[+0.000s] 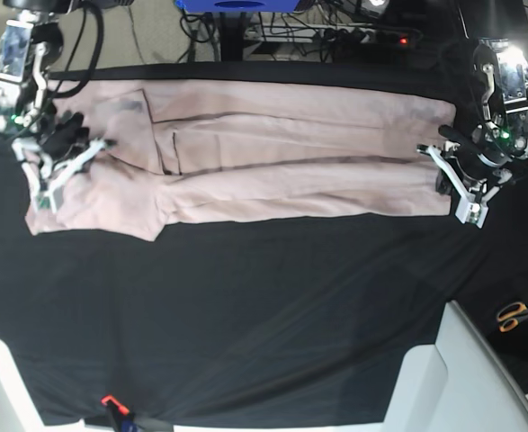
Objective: Fold the T-shirt properly
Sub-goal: 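Lower the folded hem onto the shirt and smooth it with both grippers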
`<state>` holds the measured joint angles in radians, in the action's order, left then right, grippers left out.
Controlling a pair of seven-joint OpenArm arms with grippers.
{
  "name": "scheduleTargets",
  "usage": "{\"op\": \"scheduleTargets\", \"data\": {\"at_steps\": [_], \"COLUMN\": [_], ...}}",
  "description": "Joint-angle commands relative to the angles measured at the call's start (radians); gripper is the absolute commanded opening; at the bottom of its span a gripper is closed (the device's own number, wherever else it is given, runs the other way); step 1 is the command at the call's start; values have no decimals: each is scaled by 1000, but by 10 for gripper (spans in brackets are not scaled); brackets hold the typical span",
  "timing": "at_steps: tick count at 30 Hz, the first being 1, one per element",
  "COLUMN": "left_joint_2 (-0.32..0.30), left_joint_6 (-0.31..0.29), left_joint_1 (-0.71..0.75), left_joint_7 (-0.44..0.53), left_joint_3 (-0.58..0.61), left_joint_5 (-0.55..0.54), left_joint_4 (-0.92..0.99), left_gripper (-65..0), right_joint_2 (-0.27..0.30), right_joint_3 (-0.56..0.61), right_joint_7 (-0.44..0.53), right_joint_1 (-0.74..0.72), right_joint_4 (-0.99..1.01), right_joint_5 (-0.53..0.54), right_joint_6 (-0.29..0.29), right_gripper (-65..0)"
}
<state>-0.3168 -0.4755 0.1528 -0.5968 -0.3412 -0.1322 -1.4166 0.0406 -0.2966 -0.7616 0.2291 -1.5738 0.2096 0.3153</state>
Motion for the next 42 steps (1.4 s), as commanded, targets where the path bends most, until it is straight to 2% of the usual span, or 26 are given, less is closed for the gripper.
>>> {"op": "scheduleTargets", "data": {"at_steps": [1, 8, 12, 16, 25, 29, 32, 42], "left_joint_2": [-15, -15, -15, -15, -17, -18, -18, -18], "left_joint_6": [1, 1, 1, 1, 1, 1, 1, 1], "left_joint_1": [-6, 14, 17, 18, 18, 18, 18, 18], "left_joint_7": [21, 24, 24, 24, 24, 24, 24, 24], "left_joint_3": [-5, -3, -3, -3, -3, -3, -3, -3], "left_joint_5": [-7, -7, -7, -7, -7, -7, -7, -7], "left_joint_4": [-13, -17, -17, -17, -17, -17, -17, -19], "left_gripper": [-650, -650, -650, -650, -650, -650, -650, -650], "right_joint_2": [11, 9, 8, -17, -17, -17, -12, -20], "right_joint_3": [-5, -5, -5, -5, -6, -49, -49, -49], "right_joint_7": [12, 17, 14, 11, -23, -29, -68, -109], "right_joint_1": [-6, 16, 33, 49, 56, 52, 48, 56], "right_joint_4": [-18, -18, -40, -103, -126, -156, -172, -216], "right_joint_5": [7, 7, 11, 11, 9, 7, 7, 7], "right_joint_6": [0, -2, -28, -31, -31, -31, -31, -31], "right_gripper": [-642, -642, -642, -642, -642, -642, -642, -642]}}
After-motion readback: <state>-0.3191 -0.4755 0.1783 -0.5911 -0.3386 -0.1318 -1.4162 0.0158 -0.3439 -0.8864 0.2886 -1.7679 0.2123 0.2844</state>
